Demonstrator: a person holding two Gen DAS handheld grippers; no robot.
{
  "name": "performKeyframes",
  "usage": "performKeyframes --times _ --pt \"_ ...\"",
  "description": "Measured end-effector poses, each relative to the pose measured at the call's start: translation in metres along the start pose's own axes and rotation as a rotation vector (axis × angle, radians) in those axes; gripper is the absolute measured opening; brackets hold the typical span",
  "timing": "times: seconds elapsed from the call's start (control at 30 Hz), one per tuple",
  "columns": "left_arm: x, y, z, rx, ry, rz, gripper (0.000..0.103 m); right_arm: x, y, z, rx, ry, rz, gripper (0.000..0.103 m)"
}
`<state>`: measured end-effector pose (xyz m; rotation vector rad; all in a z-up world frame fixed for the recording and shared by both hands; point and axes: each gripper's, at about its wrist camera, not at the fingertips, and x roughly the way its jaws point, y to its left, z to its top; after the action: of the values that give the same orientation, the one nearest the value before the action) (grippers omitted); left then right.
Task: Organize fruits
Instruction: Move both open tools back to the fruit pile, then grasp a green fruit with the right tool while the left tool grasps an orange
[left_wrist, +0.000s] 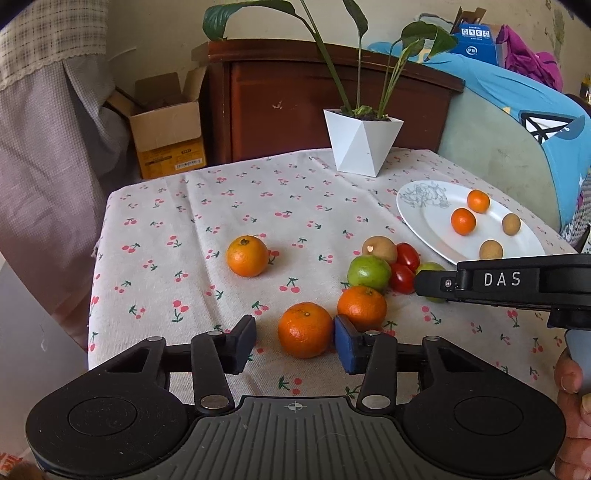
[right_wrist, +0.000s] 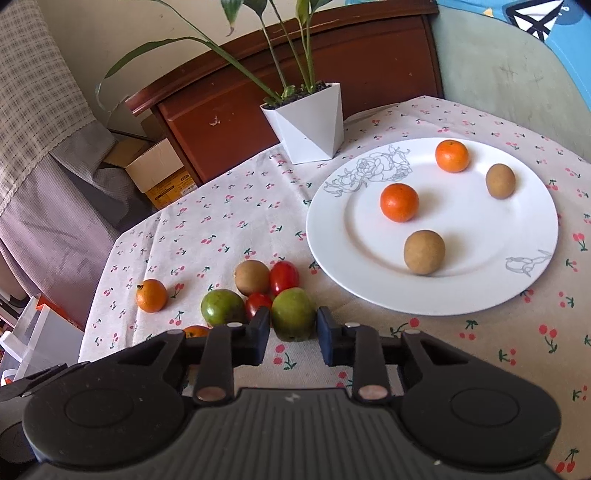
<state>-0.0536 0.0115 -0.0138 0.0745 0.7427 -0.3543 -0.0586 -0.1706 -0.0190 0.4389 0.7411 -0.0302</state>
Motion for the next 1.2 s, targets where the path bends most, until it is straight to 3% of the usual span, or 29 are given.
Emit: performKeyframes --times 0.2,0.77,0.93,1.2 --pt "0.0 -0.003 0.0 0.023 0.009 -0.019 0.029 -0.001 -0.001 0.0 0.006 0.001 0.002 0.026" --pt "-0.001 0.0 0.002 -0.033 0.005 -0.042 0.028 -0.003 -0.005 0.001 0.028 0.008 0.01 0.026" --pt "-0.01 0.002 0.01 -0.057 -0.038 -0.041 0.028 -0.007 -0.008 0.003 0.052 0.002 0.028 0.026" --pt "-0.027 -0.016 0.035 -0.05 -0.095 -0.1 0.028 -0.032 -0.023 0.019 0.113 -0.05 0.066 0.026"
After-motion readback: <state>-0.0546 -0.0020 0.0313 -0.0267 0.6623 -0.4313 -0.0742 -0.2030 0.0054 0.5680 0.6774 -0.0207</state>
